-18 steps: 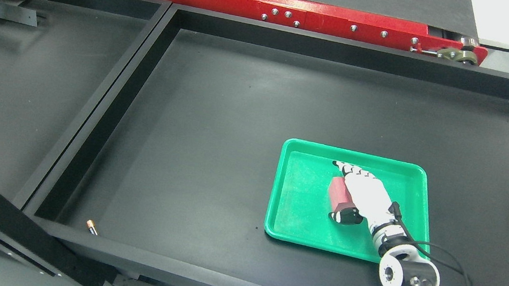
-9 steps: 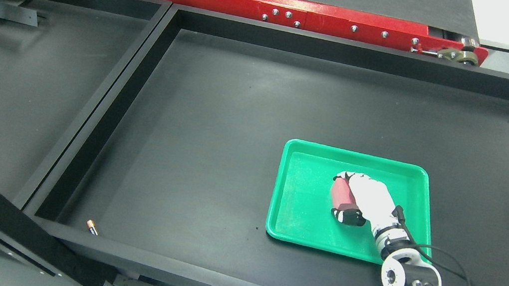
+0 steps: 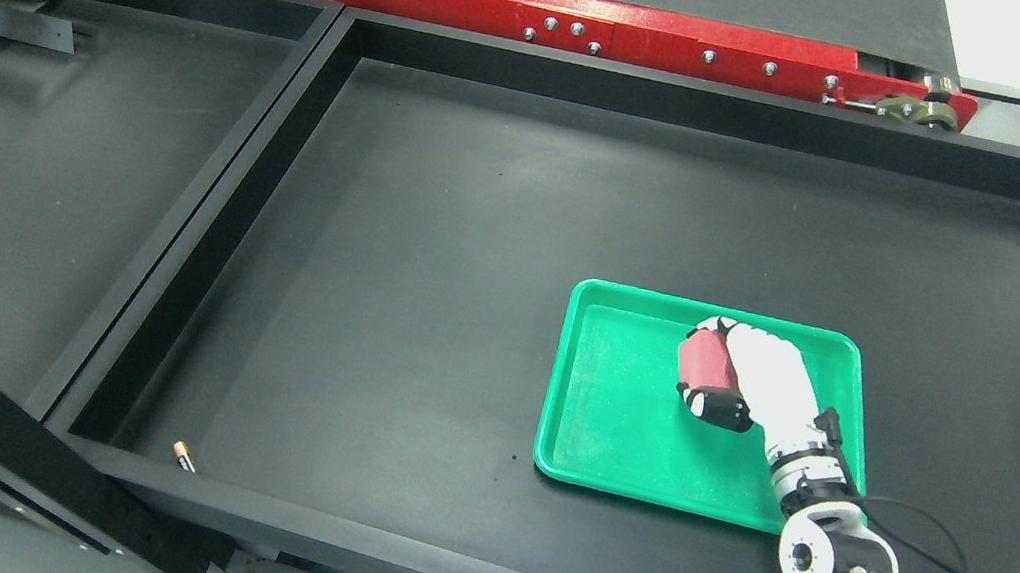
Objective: Pick pink block from left shelf to tray
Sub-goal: 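Lift the pink cube up out of the green tray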
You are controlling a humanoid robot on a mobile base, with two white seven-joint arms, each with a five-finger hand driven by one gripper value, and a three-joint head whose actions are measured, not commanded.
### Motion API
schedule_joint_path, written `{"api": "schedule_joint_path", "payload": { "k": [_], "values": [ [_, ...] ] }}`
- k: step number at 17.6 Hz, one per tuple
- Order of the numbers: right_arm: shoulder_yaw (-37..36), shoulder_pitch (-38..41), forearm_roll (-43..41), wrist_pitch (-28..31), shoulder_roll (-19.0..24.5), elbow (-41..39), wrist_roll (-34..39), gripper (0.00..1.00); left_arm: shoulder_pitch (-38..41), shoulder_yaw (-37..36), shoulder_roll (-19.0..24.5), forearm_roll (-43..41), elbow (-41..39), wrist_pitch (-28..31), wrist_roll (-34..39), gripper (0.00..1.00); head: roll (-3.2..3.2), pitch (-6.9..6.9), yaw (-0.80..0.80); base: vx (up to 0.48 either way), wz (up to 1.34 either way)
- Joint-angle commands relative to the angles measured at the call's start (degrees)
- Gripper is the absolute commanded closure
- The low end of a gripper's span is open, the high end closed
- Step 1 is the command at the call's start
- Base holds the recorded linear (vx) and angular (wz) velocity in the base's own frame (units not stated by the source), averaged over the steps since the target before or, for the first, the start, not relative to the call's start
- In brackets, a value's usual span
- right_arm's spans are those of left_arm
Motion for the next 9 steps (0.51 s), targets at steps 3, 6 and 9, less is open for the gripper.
{"api": "schedule_joint_path", "payload": {
  "k": [3,6,9],
  "values": [
    [-5.4,5.21,-7.43,-9.55,-1.01,-8.43,-9.07,0.98,1.14,0.0,1.0,0.0,-1.0,0.03,0.01,0.0,0.0,0.0,0.0,0.0,0.0],
    [-7.42,5.39,-9.71,-9.91,-1.01,-9.75,-11.54,0.98,1.14,0.0,1.0,0.0,-1.0,0.03,0.01,0.0,0.0,0.0,0.0,0.0,0.0],
    [-8.39,5.48,-11.21,-9.91,-1.01,-9.85,-11.81,0.98,1.14,0.0,1.0,0.0,-1.0,0.03,0.01,0.0,0.0,0.0,0.0,-0.002,0.01]
  ]
}}
